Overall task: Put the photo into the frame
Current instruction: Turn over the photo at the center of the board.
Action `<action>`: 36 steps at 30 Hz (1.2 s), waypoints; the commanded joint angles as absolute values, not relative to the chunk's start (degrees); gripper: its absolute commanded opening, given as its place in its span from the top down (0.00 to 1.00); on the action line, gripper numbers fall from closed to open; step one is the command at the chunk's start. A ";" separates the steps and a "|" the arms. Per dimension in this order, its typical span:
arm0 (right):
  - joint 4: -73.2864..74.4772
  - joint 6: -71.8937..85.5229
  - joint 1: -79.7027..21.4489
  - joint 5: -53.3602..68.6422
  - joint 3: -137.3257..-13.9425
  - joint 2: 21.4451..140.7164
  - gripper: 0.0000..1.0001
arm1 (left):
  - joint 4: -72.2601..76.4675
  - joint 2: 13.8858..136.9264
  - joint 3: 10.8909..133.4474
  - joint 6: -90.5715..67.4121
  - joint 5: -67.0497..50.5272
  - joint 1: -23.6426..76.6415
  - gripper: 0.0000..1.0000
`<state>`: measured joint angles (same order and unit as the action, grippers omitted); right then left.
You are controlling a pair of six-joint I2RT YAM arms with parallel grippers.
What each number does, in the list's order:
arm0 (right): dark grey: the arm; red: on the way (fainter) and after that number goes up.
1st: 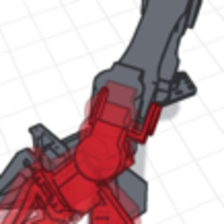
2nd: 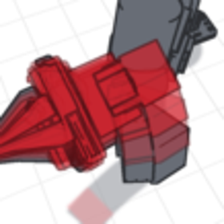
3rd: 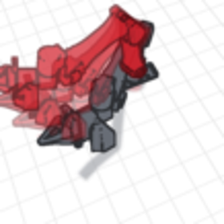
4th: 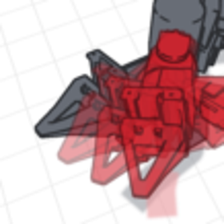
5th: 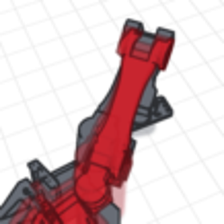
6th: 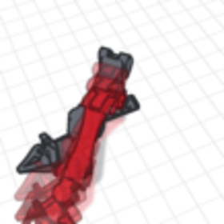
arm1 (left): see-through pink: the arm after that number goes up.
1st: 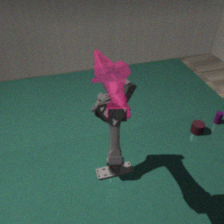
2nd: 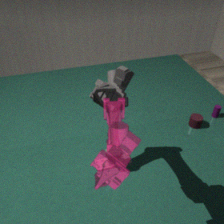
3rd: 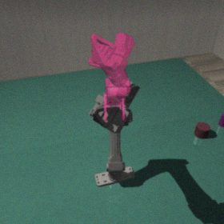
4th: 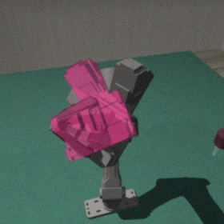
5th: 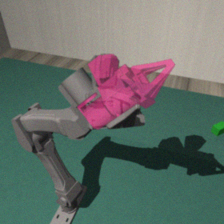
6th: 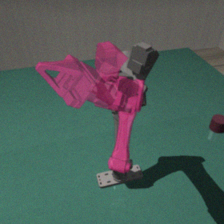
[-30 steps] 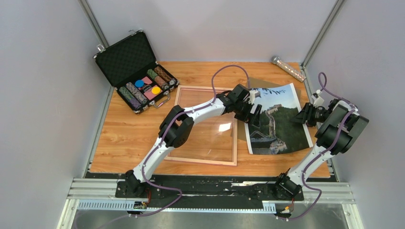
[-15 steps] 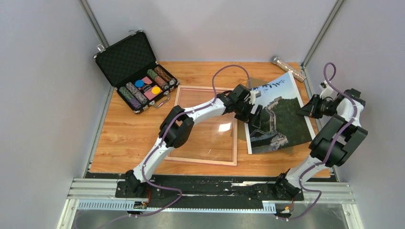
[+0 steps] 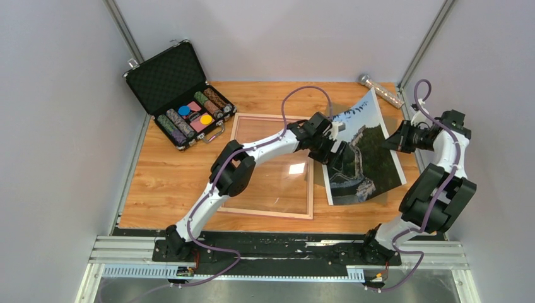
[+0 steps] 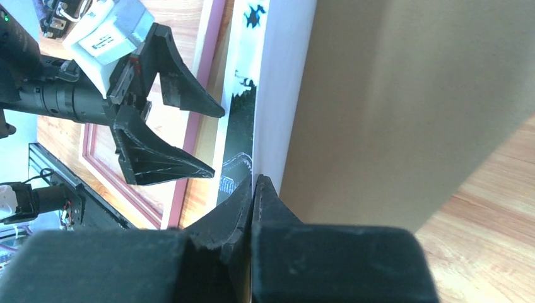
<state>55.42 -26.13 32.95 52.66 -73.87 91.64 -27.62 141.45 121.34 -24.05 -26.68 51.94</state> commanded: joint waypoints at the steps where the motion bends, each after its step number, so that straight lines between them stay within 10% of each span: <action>1: 53.39 -23.45 30.09 53.47 -72.79 86.30 1.00 | -31.27 135.20 123.52 -22.89 -25.16 52.24 0.00; 36: 43.63 -8.63 2.57 42.85 -67.07 77.73 0.97 | -28.29 115.44 114.90 -39.89 -27.23 41.55 0.00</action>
